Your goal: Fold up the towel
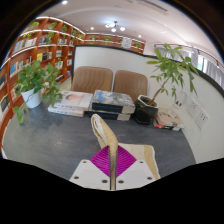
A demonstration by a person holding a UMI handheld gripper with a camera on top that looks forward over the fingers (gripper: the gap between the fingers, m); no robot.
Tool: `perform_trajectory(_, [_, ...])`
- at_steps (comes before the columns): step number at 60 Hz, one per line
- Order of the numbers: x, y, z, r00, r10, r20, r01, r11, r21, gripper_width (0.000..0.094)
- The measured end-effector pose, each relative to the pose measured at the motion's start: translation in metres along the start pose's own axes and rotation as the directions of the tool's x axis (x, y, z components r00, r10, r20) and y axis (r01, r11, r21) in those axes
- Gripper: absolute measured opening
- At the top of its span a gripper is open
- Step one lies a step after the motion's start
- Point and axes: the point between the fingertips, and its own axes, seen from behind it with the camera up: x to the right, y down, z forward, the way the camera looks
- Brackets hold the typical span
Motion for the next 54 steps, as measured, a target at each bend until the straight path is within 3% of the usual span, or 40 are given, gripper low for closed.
perform_trajectory(6, [0.066, -0.001, 0.006, 0.996, 0.053, -0.075, -0.053, 0.999, 0.007, 0.0045])
perform_trajectory(15, [0.138, 0.042, 0.024, 0.992, 0.032, -0.121, -0.043, 0.995, -0.086, 0.0095])
perform_trajectory(20, [0.171, 0.075, 0.028, 0.985, 0.009, -0.172, -0.035, 0.988, -0.151, 0.0258])
perform_trajectory(25, [0.191, 0.1, 0.021, 0.974, 0.007, -0.227, -0.047, 0.984, -0.17, 0.0466])
perform_trajectory(29, [0.192, 0.113, 0.012, 0.971, 0.049, -0.233, -0.091, 0.98, -0.176, 0.0582])
perform_trajectory(36, [0.178, 0.101, -0.015, 0.97, 0.129, -0.204, -0.155, 0.981, -0.114, 0.0708])
perform_trajectory(47, [0.148, 0.043, -0.079, 0.975, 0.146, -0.169, -0.144, 0.989, 0.024, 0.0707])
perform_trajectory(54, [0.102, 0.01, -0.123, 0.984, 0.171, -0.054, -0.165, 0.98, 0.108, 0.0709])
